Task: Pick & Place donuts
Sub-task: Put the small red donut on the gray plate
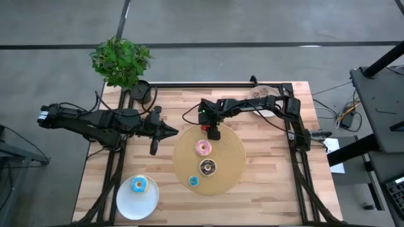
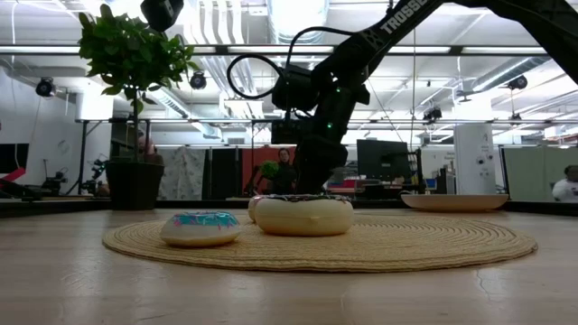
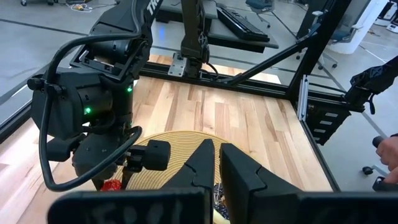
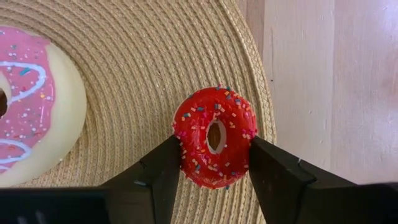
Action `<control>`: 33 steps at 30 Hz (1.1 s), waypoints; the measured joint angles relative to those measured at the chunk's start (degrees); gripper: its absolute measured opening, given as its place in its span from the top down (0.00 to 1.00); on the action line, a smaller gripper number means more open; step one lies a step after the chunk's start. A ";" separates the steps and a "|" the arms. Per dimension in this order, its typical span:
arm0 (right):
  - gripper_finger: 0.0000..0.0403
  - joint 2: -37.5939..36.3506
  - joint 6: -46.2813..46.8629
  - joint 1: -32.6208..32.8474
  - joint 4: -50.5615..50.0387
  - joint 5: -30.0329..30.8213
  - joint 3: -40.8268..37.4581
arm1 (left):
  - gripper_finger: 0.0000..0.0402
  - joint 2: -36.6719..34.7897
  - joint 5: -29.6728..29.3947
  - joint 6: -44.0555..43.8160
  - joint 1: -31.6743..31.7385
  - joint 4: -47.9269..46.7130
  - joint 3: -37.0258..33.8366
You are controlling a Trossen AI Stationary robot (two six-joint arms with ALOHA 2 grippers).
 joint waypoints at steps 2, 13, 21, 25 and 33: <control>0.58 -0.07 0.00 0.00 -0.05 0.01 0.00 | 1.00 0.00 0.00 -0.01 0.00 0.00 0.00; 0.59 -0.37 -0.19 0.02 -6.84 0.03 4.79 | 1.00 0.00 0.00 -0.01 0.00 0.02 0.00; 0.57 -0.44 -0.09 -0.08 -15.32 0.05 11.26 | 1.00 0.00 0.00 -0.03 -0.04 0.04 0.00; 0.56 -0.46 1.25 -0.50 -19.10 0.05 13.90 | 1.00 0.00 0.00 -0.03 -0.04 0.04 0.00; 0.54 -0.76 3.04 -2.05 -26.88 0.18 17.20 | 1.00 0.00 0.00 -0.01 -0.02 0.04 0.00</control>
